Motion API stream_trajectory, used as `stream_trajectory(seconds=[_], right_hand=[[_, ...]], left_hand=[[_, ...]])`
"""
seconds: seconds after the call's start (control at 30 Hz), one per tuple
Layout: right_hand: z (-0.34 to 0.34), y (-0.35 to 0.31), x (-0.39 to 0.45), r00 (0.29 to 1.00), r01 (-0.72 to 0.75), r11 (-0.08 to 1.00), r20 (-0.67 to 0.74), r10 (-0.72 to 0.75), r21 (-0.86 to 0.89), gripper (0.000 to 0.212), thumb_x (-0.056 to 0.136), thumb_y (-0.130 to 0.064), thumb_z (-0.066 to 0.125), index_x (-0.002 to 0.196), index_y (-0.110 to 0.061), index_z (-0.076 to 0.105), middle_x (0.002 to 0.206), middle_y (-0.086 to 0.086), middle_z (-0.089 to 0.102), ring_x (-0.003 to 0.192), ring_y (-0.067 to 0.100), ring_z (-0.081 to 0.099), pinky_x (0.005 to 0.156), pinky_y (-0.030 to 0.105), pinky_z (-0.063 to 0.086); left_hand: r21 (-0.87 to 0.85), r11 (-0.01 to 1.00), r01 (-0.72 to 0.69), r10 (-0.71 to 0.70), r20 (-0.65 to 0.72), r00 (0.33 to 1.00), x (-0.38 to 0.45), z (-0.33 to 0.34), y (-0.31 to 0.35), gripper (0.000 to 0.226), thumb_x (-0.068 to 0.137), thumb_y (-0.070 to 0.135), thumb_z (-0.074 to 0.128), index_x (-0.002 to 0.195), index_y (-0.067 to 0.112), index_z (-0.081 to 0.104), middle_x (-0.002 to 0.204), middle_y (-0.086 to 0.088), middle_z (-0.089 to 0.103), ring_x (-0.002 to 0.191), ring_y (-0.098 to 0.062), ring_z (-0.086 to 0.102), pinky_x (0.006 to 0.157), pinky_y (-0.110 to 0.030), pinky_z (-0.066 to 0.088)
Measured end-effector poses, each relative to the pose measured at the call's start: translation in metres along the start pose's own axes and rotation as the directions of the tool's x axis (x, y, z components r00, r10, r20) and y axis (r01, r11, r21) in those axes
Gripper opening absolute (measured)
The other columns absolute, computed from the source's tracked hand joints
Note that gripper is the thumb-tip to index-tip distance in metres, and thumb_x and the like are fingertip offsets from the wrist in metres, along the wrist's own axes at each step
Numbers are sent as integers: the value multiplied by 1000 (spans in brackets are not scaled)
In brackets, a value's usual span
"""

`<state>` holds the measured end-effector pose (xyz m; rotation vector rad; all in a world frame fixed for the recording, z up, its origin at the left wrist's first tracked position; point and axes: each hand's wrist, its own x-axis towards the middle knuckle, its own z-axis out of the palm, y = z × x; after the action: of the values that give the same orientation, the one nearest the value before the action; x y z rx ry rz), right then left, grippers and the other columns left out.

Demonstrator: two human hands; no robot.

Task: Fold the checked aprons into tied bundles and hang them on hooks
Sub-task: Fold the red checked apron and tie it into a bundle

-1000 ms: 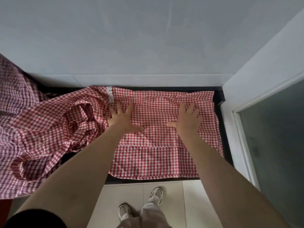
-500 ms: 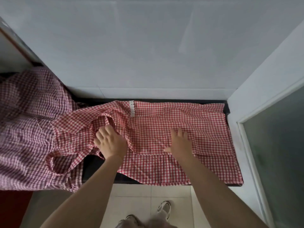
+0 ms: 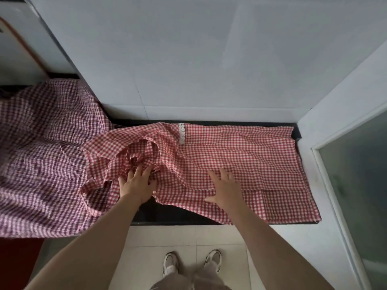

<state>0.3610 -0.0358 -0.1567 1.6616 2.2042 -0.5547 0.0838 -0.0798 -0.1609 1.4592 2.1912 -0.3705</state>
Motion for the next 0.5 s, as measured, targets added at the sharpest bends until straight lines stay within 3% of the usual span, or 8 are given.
stream_trajectory(seconds=[0.17,0.23,0.33,0.4,0.5], right_hand=[[3,-14,-5,998,-69,997,-5,69,23,97,84,-64,63,157,-34,8,167,5,2,152,36,11,118,58,20],[5,-19,-8,996,-84,995,-18,85,46,93,87,-61,63,158,-31,10,167,5,4,152,35,10,118,57,21],[7,-23,-13,990,-101,991,-94,110,93,78,92,-51,63,154,-27,24,162,6,24,148,30,26,116,50,31],[9,-23,-17,967,-123,989,-212,138,81,58,94,-41,64,144,-24,40,148,5,44,134,25,46,106,40,44],[11,-21,-23,905,-217,963,-335,260,161,22,96,-28,63,115,-18,57,113,4,60,98,16,59,81,24,51]], left_hand=[[61,996,66,-66,6,998,11,-15,-13,67,98,51,39,157,36,10,166,-2,9,150,-36,10,118,-60,8],[16,996,91,-90,-37,995,8,-21,-4,58,94,43,46,149,29,34,158,-7,26,144,-36,22,115,-56,17],[-251,968,-6,-69,-289,955,-3,-27,18,28,92,29,51,113,15,64,127,-11,54,115,-30,47,97,-44,39],[-548,832,-81,-82,-266,961,-16,-33,35,19,94,23,52,106,13,64,117,-11,61,93,-24,54,80,-37,46],[-833,549,74,-125,6,992,-18,-38,54,51,95,19,54,145,17,43,131,-10,59,100,-26,61,84,-37,51]])
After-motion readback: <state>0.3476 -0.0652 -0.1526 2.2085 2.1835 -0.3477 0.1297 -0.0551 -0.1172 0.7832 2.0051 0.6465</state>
